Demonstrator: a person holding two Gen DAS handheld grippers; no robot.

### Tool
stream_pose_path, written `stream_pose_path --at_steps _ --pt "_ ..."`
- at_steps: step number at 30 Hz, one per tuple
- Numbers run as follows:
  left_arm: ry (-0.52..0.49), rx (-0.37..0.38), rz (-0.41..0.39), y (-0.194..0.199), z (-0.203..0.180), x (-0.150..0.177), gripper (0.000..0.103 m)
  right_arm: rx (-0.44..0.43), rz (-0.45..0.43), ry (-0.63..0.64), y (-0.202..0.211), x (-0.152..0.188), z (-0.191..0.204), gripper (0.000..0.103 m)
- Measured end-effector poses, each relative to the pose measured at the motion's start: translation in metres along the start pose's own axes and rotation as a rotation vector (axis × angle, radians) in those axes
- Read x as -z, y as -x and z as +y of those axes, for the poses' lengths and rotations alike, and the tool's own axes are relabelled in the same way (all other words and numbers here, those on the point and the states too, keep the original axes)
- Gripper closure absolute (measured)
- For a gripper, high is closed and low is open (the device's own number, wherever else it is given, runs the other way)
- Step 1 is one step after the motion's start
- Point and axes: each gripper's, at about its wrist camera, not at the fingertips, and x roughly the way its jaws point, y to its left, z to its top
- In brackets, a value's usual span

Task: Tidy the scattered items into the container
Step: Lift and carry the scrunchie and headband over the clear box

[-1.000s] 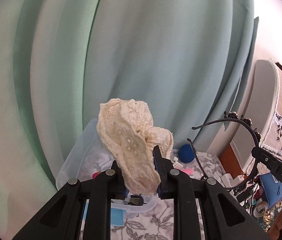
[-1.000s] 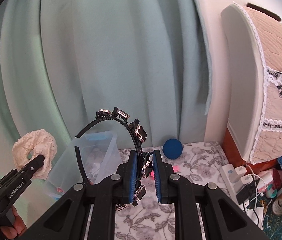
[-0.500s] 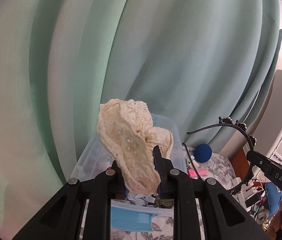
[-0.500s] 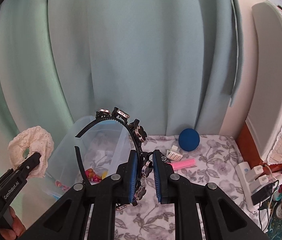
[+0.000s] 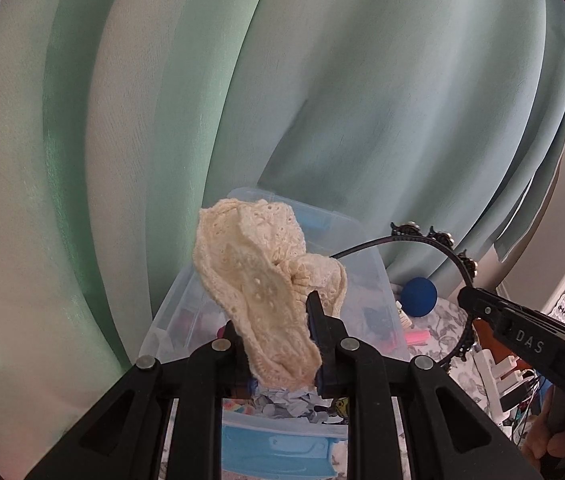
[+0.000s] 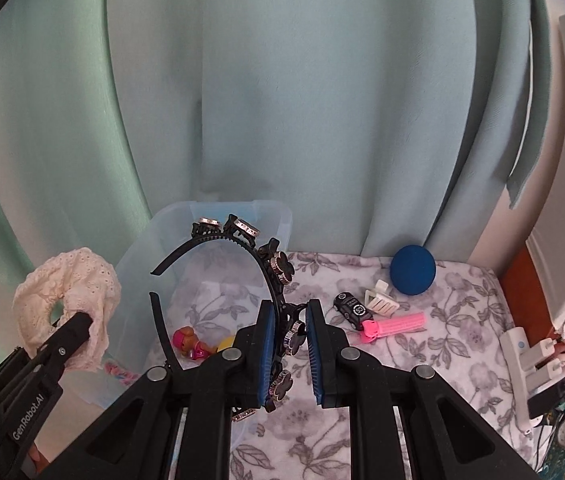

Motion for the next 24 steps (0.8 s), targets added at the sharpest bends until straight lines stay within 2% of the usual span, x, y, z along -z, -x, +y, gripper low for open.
stream_pose_path --at_steps 10,24 --pt "0.013 -0.003 0.034 -0.029 0.002 -0.005 0.082 0.009 0.030 -0.006 -0.025 -0.001 0.004 0.086" --pt "0.013 -0.012 0.077 -0.056 0.008 -0.007 0.081 -0.043 0.058 0.014 -0.037 -0.001 0.013 0.085"
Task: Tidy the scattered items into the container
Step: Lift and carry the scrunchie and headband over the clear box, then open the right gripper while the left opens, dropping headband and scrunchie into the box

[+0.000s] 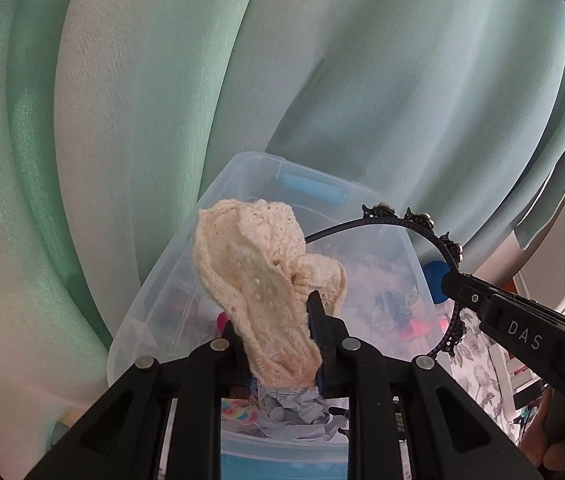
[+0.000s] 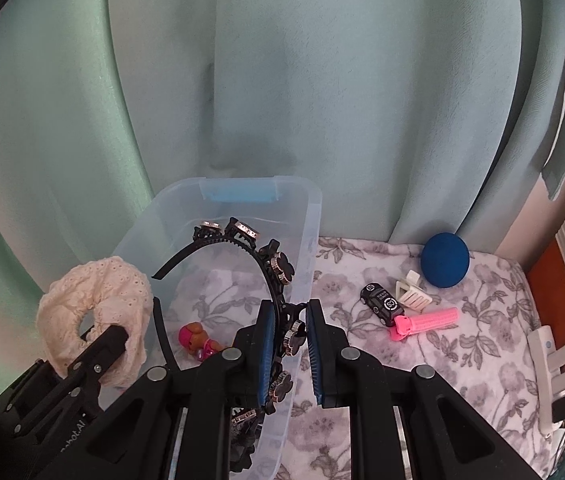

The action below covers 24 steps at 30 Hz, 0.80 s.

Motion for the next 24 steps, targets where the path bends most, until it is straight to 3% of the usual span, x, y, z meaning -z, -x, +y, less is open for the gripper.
stream_pose_path --at_steps 19,24 --pt "-0.023 -0.004 0.018 -0.007 0.001 -0.009 0.080 -0.042 0.014 0.022 0.004 0.002 0.012 0.082" --pt "-0.030 -0.006 0.016 -0.006 0.006 -0.009 0.068 -0.042 0.000 0.022 0.012 0.001 0.013 0.083"
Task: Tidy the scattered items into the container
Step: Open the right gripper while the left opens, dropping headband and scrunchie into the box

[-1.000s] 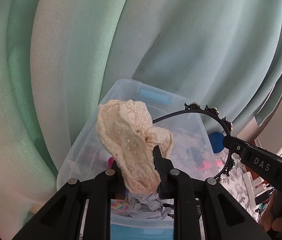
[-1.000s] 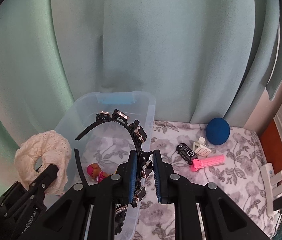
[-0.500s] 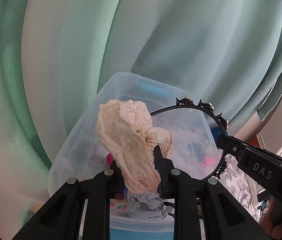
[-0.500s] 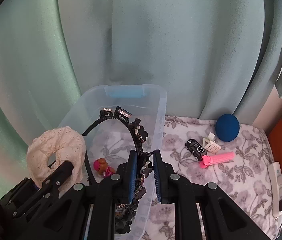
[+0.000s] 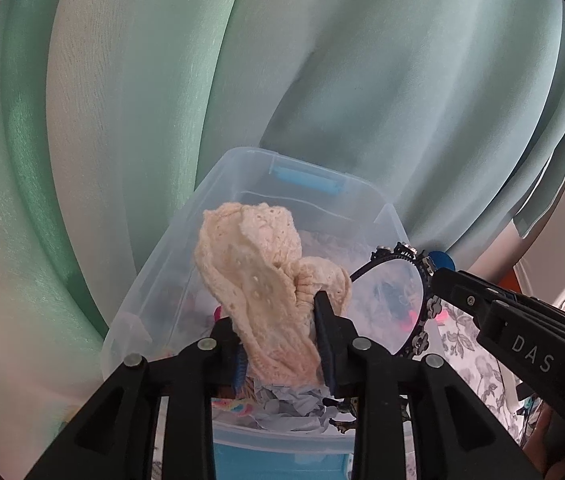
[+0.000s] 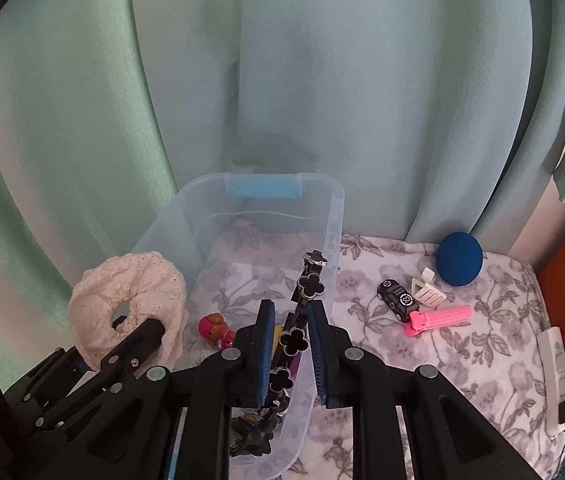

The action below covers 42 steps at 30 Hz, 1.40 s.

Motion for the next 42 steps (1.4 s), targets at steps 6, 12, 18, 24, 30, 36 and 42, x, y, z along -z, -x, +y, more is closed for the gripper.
stream_pose_path --at_steps 6,12,18,24,30,36,42 --pt "-0.017 0.000 -0.012 0.042 -0.001 0.012 0.051 0.005 -0.006 -0.015 0.011 0.001 -0.004 0.083" --pt "-0.036 0.001 -0.021 0.065 -0.005 0.012 0.043 0.010 -0.018 -0.026 0.025 0.005 -0.012 0.080" --pt "-0.058 0.002 -0.038 0.084 -0.015 0.013 0.041 0.013 -0.032 -0.048 0.039 0.010 -0.022 0.070" --pt "-0.083 0.011 -0.057 0.105 -0.029 0.014 0.036 0.011 -0.055 -0.072 0.058 0.015 -0.030 0.058" --pt "-0.110 0.024 -0.069 0.122 -0.048 0.015 0.036 0.004 -0.089 -0.099 0.081 0.018 -0.045 0.046" --pt "-0.155 0.031 -0.091 0.141 -0.071 0.017 0.036 -0.003 -0.124 -0.134 0.103 0.023 -0.063 0.037" --pt "-0.196 0.036 -0.103 0.157 -0.094 0.022 0.036 -0.008 -0.150 -0.158 0.122 0.032 -0.083 0.031"
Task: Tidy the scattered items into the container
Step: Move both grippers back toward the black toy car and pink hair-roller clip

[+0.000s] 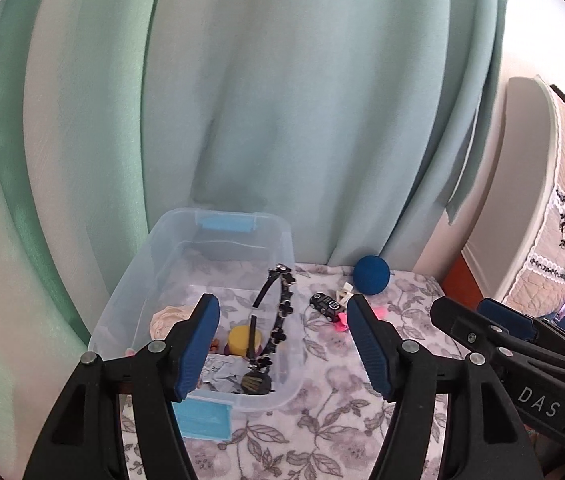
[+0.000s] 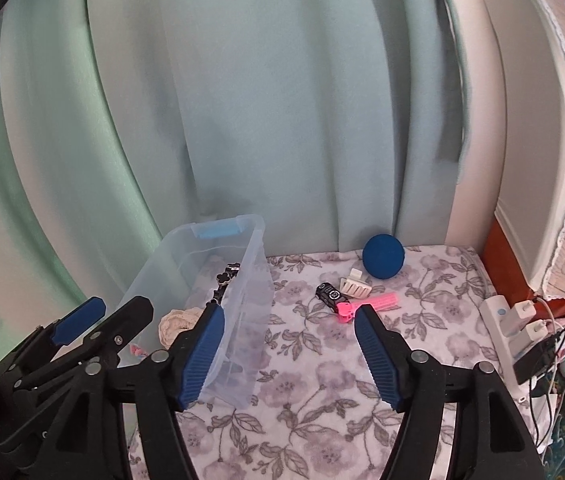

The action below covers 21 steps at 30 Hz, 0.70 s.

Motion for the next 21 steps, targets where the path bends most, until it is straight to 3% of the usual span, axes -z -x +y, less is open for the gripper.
stream_pose_path --at_steps 6,14,21 --pt "-0.033 0.011 -0.016 0.016 -0.025 -0.002 0.036 0.004 -0.040 -0.039 0.023 0.004 -0.026 0.022" --pt "-0.077 0.028 -0.029 0.030 -0.059 -0.003 0.036 0.008 -0.084 -0.075 0.049 0.010 -0.057 0.019" --pt "-0.102 0.049 -0.020 0.030 -0.086 -0.001 0.036 0.014 -0.108 -0.126 0.060 0.014 -0.084 0.007"
